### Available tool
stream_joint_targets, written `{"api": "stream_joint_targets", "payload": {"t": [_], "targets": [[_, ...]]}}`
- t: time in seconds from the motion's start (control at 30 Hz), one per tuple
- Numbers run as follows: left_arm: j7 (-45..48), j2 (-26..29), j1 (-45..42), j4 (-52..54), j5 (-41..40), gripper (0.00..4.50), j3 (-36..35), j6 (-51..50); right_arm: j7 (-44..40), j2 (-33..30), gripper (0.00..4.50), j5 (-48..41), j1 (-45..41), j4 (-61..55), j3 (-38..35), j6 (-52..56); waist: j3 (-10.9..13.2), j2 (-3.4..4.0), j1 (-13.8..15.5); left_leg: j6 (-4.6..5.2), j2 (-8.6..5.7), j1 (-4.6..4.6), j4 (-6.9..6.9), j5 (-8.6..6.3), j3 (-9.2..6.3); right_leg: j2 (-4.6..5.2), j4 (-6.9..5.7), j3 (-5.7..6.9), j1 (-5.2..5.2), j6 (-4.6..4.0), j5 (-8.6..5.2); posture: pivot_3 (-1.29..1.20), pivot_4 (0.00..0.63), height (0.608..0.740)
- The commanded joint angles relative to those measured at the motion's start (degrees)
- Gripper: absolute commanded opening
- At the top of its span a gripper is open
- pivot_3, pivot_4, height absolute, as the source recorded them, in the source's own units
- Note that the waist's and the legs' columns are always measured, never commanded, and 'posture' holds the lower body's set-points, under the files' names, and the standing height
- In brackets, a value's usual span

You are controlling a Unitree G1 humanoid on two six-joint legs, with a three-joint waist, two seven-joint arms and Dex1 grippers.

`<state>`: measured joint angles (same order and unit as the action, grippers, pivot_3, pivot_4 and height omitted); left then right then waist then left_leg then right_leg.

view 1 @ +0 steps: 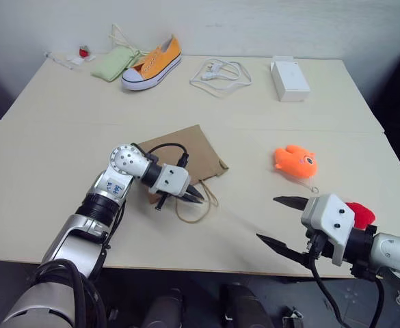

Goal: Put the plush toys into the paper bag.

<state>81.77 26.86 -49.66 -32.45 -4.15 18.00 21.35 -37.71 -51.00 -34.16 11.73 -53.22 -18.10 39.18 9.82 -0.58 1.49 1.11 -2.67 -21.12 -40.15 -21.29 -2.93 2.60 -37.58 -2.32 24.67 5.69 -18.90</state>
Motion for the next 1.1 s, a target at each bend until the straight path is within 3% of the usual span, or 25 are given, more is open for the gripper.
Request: {"api": "stream_joint_targets", "payload": {"t": [0.03,0.1,0.23,0.53,0.9,1.1], "targets": [[-0.48,-0.35,-1.48,2.06,-3.63,0.02,-3.06,-6.75,1.88,1.42,4.50,-2.02,-1.34,-0.38,-2.38,0.77,0.00,0.00,-0.04,0.00,0.00,0.00,0.00,0.00,0.00,0.00,-0.12,0.00,0.00,0.00,0.00,0.00,0.150,0.740],[-0.34,-0.19,-2.47,5.07,-9.45,0.00,-6.60,-18.54,2.96,2.56,4.31,-3.14,-2.74,0.05,-2.09,1.16,0.00,0.00,-0.26,0.00,0.01,0.00,0.00,0.00,-0.02,-0.01,-0.17,0.01,0.01,0.00,0.00,0.00,0.150,0.740],[-2.92,-0.46,-6.07,8.79,-19.27,0.00,-13.26,-37.90,3.46,4.78,3.16,-5.45,-7.21,1.78,1.40,1.25,0.00,-0.01,-0.29,-0.01,0.02,-0.06,-0.02,0.01,-0.07,-0.02,-0.22,0.05,0.05,0.00,0.00,0.00,0.150,0.740],[-5.99,0.62,-5.20,17.64,-21.17,0.00,-15.38,-44.36,6.73,15.58,0.02,5.63,-29.21,20.83,22.85,-1.25,-0.01,0.00,-1.25,-0.10,0.00,-0.04,-0.01,0.05,-0.10,0.00,-0.19,0.07,0.13,-0.01,0.00,0.00,0.150,0.740],[-10.54,0.07,-4.10,22.38,-20.52,0.00,-15.49,-45.07,5.23,29.23,0.02,21.82,-45.63,48.56,37.41,-12.51,-0.01,0.01,-2.05,-0.19,-0.04,-0.20,-0.02,0.10,0.00,0.10,-0.40,0.32,0.56,-0.03,0.01,0.00,0.150,0.740],[-15.74,-2.38,-6.04,20.59,-21.19,0.00,-17.27,-45.33,-1.79,27.18,0.02,32.49,-50.04,56.73,45.97,-19.16,-0.01,0.01,-2.97,-0.19,-0.09,-0.22,-0.03,0.10,0.00,0.20,-0.45,0.47,0.62,-0.04,0.01,0.00,0.150,0.740]]}}
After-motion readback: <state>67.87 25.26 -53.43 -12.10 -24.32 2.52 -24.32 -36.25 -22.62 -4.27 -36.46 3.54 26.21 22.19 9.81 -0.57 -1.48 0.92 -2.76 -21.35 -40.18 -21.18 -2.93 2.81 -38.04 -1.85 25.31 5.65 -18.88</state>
